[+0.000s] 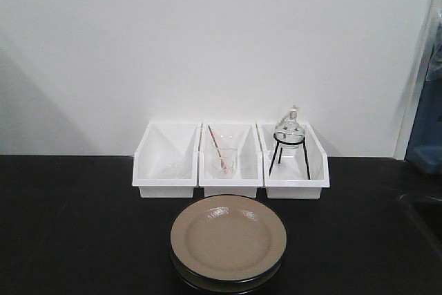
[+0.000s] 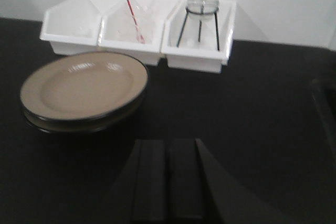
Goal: Arrange circular plates on left workspace
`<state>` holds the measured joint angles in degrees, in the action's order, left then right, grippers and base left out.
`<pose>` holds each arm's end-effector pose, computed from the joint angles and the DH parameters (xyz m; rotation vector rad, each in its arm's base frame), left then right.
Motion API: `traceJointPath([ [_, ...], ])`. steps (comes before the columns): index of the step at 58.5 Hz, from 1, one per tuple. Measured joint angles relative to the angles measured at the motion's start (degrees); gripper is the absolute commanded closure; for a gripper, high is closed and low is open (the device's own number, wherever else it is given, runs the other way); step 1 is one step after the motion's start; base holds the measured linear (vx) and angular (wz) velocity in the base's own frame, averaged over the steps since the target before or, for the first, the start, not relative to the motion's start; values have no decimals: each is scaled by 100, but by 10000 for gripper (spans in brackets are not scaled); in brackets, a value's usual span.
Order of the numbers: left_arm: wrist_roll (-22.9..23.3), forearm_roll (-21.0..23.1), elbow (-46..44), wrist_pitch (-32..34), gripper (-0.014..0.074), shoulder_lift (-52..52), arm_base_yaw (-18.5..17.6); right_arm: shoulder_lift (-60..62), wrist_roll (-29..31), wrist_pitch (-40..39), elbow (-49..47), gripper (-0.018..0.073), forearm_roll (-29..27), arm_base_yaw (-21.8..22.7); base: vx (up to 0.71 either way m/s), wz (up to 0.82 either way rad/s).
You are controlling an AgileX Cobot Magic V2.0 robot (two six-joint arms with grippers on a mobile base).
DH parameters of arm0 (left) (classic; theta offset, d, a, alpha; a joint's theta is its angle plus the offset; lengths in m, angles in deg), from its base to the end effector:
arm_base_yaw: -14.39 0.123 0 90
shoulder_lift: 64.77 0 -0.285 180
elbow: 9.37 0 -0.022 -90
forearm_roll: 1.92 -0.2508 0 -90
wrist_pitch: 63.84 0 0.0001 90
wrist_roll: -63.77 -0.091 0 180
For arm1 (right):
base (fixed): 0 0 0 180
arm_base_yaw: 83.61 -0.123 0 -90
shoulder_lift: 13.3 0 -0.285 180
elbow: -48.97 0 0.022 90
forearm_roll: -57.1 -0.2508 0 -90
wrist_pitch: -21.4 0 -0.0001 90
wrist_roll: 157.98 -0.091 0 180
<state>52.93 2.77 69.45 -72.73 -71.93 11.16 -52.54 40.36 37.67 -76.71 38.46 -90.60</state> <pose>0.0564 -0.0043 0.1903 0.1457 1.6489 0.0290 0.1147 0.0223 0.2800 -0.1834 1.8958 0.1633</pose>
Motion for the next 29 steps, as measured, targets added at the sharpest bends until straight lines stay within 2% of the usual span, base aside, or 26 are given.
traceJointPath([
  [4,0,0,0,0,594,0,0,153,-1241,235,46,564,1171,10,0,0],
  [9,0,0,0,0,594,0,0,567,-2014,240,309,564,1895,106,0,0],
  [20,2,0,0,0,594,0,0,2064,-2366,-304,1558,564,2097,556,0,0],
  [29,2,0,0,-7,594,5,0,3111,-2397,-636,2387,564,2097,578,0,0],
])
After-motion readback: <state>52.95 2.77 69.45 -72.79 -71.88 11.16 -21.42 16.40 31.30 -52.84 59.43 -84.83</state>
